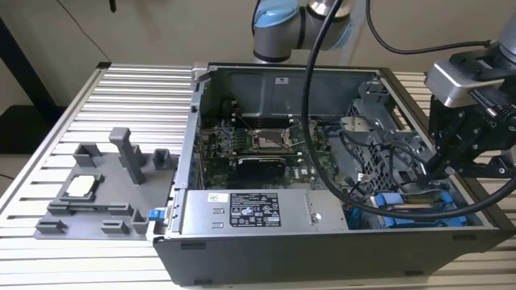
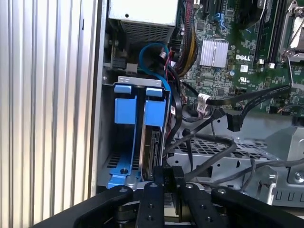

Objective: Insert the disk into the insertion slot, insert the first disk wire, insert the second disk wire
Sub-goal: 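Insert the first disk wire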

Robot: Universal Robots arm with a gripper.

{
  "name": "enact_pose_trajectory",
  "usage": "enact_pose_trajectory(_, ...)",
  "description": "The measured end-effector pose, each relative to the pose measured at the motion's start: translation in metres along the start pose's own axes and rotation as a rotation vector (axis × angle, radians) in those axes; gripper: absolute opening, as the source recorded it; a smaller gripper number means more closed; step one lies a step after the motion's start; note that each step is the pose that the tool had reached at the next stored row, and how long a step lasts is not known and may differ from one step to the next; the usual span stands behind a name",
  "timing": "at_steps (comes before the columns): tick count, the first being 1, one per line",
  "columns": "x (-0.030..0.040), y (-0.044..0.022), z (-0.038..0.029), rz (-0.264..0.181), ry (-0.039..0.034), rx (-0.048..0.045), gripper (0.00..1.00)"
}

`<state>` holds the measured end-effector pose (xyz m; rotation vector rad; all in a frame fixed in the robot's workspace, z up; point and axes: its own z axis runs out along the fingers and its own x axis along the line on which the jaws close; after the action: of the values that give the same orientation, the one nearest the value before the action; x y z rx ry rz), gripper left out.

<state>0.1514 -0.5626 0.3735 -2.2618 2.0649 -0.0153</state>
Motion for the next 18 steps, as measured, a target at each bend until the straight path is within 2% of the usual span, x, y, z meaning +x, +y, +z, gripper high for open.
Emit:
enact_pose_trajectory(7, 0.0012, -0.0101, 0.0047, 0.002, -0.0042, -0.0475, 0.19)
enact_pose_trajectory(9, 0.0014, -0.0121, 0.0062, 0.003, -0.0054, -0.0576, 0.19)
enact_pose_trajectory(18, 0.0020, -0.0121, 0.0085, 0.004, -0.0055, -0.0580, 0.19)
